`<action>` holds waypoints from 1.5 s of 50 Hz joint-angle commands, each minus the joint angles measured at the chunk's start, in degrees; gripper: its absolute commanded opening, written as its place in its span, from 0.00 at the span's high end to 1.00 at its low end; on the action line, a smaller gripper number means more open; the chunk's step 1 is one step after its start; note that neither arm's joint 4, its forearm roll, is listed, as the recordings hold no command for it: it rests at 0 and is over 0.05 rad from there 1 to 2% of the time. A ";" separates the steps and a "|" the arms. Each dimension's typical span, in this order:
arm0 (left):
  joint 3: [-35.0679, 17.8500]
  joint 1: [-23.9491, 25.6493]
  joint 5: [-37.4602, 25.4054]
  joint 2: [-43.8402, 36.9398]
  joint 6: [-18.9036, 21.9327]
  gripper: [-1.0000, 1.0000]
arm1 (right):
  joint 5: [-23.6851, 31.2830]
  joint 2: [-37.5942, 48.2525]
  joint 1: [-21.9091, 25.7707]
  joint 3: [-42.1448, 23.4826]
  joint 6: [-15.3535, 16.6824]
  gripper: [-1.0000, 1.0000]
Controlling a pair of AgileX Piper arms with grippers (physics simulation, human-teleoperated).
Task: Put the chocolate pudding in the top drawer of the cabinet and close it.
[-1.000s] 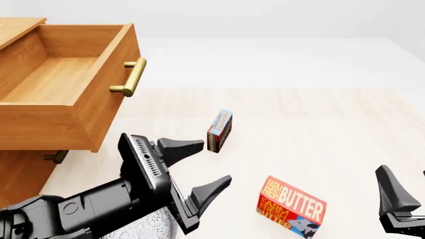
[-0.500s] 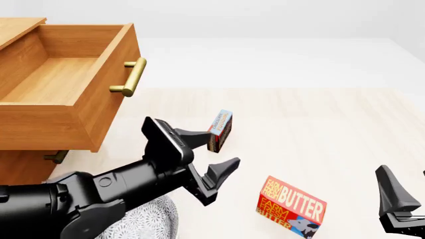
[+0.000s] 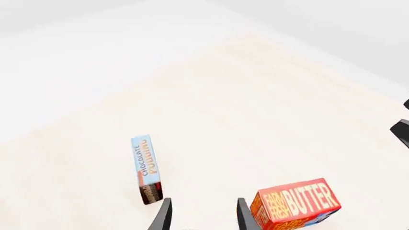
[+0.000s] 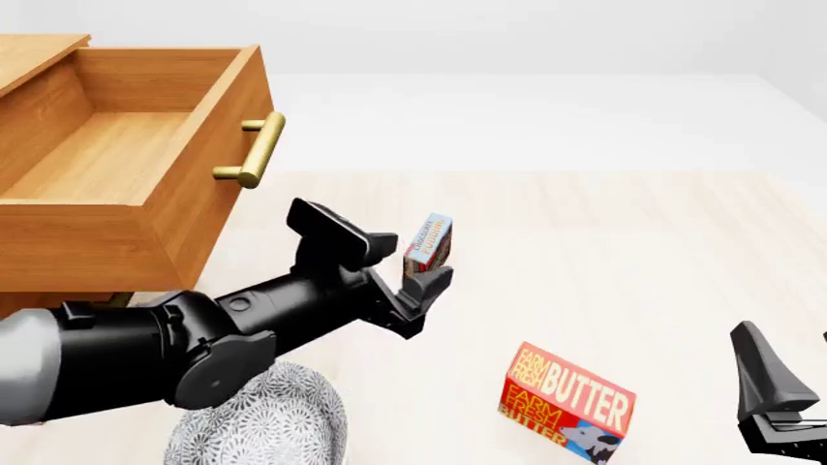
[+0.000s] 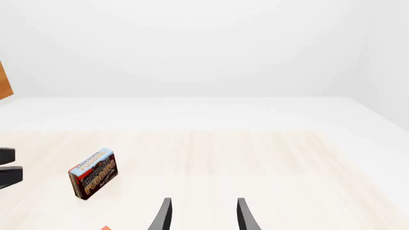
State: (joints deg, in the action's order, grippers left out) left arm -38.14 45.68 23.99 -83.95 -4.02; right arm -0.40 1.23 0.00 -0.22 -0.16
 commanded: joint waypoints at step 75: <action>-7.18 -9.17 3.65 -18.31 -6.93 0.00 | -0.01 0.01 0.01 0.00 0.00 0.00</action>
State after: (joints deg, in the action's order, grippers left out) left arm -44.18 36.52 26.90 -99.68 -9.95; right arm -0.40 1.23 0.00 -0.22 -0.17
